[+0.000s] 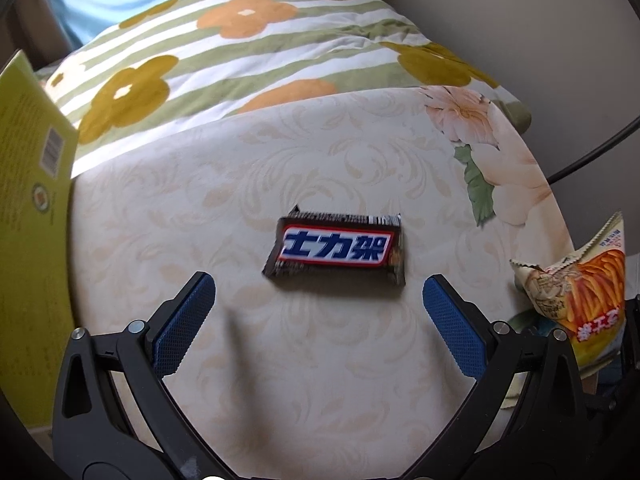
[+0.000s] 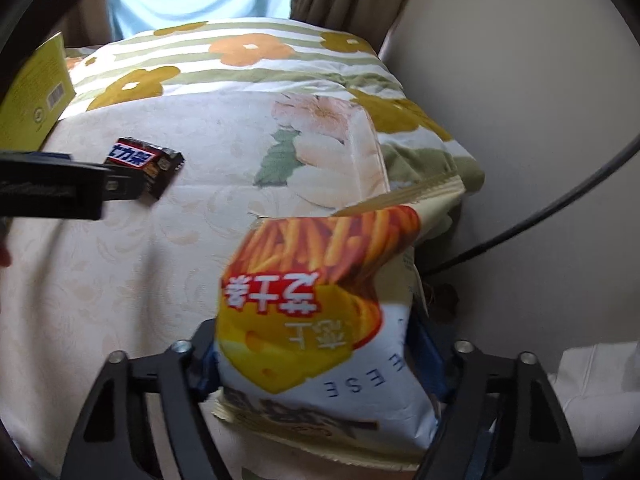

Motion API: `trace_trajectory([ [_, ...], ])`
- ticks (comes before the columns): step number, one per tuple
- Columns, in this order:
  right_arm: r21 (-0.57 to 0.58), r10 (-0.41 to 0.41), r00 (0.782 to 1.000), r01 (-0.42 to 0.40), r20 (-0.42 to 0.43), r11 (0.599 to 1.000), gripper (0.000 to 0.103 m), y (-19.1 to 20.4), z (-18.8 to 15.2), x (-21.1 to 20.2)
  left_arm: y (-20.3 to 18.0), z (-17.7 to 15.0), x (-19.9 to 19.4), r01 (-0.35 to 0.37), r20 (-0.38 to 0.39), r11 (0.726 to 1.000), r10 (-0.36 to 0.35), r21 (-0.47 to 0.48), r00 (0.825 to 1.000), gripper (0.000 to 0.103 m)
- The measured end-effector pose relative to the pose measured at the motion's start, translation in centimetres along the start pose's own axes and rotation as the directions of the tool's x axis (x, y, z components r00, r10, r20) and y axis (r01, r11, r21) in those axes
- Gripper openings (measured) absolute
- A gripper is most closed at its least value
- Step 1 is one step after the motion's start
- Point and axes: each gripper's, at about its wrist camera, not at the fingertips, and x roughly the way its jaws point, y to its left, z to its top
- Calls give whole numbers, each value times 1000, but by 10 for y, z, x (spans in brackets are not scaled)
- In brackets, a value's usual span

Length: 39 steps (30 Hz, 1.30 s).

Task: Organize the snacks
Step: 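Grasp the chocolate bar with left tool while right tool grasps fries-print bag, then carry chocolate bar and fries bag over the yellow box and open both tools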

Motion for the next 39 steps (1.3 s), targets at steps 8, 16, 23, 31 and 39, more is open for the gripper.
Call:
trace_trajectory([
  [8,-14,15,1000,-14,22,1000,62,4,4,-3,-8,7,12,-25,24,999,24,32,999,103],
  [16,-31,41,998,-40,40,999,62,6,8,-4,-15,11,16,-48,36,997,46,61,998,80],
  [23,-37,63,997,-61,44,997,62,9,10,-5,-14,10,11,-44,54,994,39,96,998,54],
  [31,-33,81,995,-79,52,996,62,7,10,-9,-14,9,8,-34,57,995,28,99,998,51],
  [39,-15,96,992,-95,79,995,62,3,10,-29,-19,13,-33,-21,113,996,11,83,993,51],
])
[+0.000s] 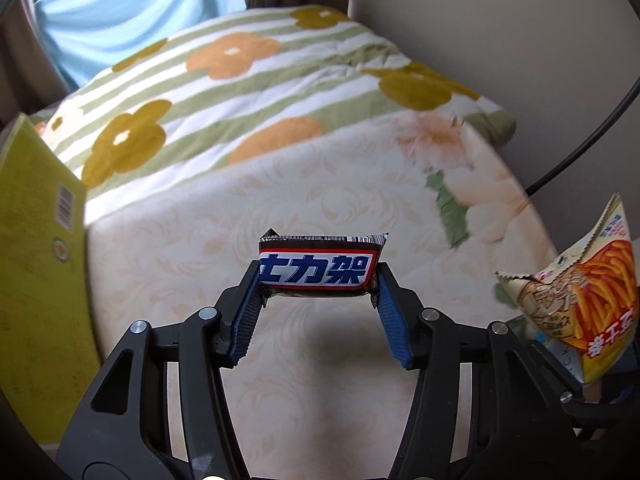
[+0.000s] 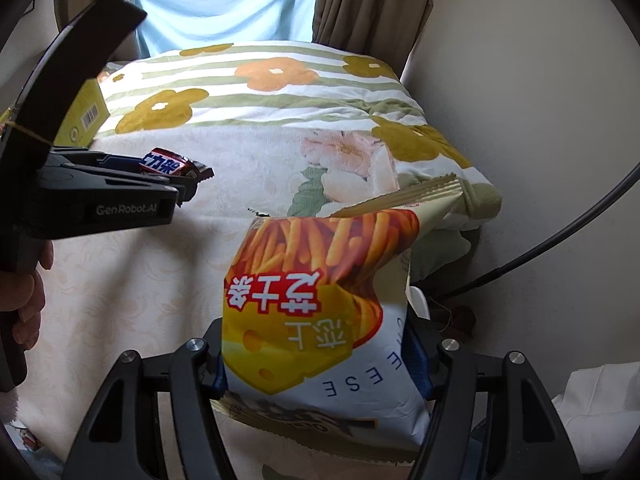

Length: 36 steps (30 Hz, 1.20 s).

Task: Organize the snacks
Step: 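Carry chocolate bar and fries bag over the yellow box and open both tools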

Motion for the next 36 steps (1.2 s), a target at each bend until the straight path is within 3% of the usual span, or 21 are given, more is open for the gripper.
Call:
trace_trajectory([
  [9,-29,72,992,-70,108,997,62,-3,34,-53,13,23,-98,-28,142,998,35,-57,989,51],
  [20,-111,211,952,-190,221,975,62,51,111,-115,99,38,-199,-54,277,984,100,-169,956,51],
  [27,-109,377,900,-362,218,926,62,123,150,-131,191,25,-224,-89,272,964,158,-251,949,51],
  [36,-160,454,872,-429,182,889,62,224,185,-122,307,6,-208,-133,182,938,199,-320,963,51],
])
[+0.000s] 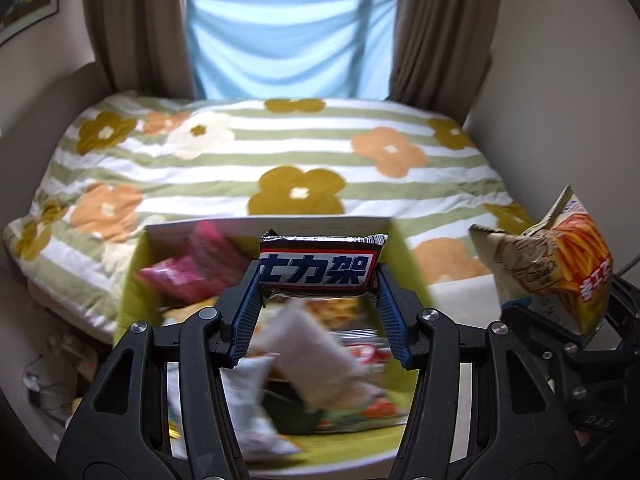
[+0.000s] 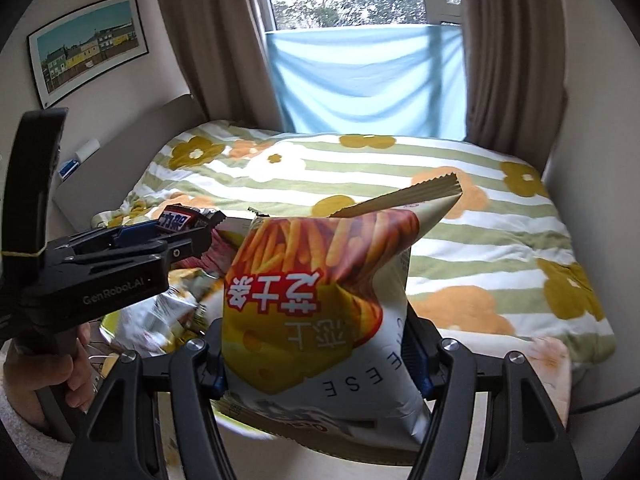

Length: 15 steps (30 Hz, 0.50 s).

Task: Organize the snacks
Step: 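Carry chocolate bar and fries bag over the yellow box and open both tools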

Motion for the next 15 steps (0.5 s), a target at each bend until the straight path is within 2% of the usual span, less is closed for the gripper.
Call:
trace_trajectory([
  [4,-4,9,1000,-9,-29,1000,62,22,11,33,38,3,32,4,-83,1000,-5,-9,997,51],
  [8,11,9,998,-8,-58,1000,62,32,16,57,54,0,54,-16,-138,1000,16,4,990,51],
  [11,33,11,996,-8,-88,999,62,33,19,71,60,-2,66,0,-171,1000,1,7,985,53],
  [13,39,10,994,-5,-112,999,62,33,19,78,61,-4,73,7,-201,1000,-5,8,980,67],
  [14,41,8,993,-3,-119,999,62,32,19,79,61,-5,74,2,-206,1000,-1,8,979,86],
  [15,43,5,992,0,-126,999,62,31,19,81,61,-5,73,-10,-202,1000,12,9,979,101],
])
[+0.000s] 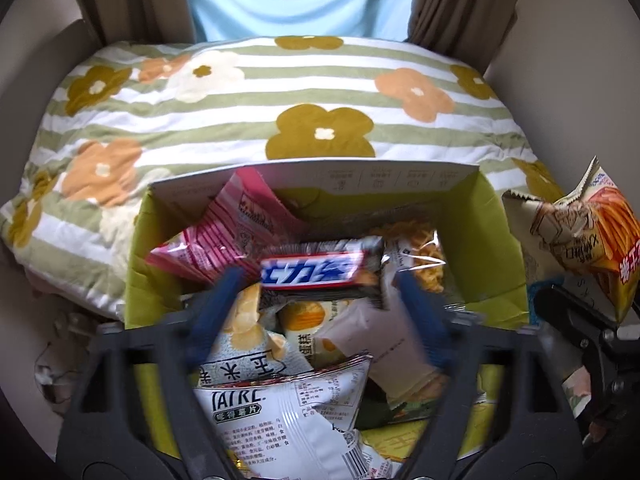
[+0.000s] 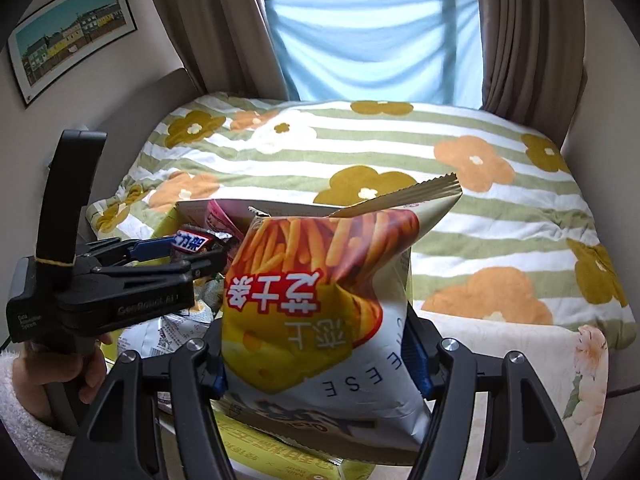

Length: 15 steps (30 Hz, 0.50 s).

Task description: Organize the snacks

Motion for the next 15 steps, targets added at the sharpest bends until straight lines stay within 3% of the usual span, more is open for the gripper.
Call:
trace_trajectory([
  [3,11,-3,1000,3,-20,1000,62,-7,3,6,3,-5,-8,6,24,1000,-6,-12,1000,103],
  [15,-30,54,994,-57,-96,998,62,-13,10,30,11,-31,-21,-24,3,998,24,-62,1000,102],
])
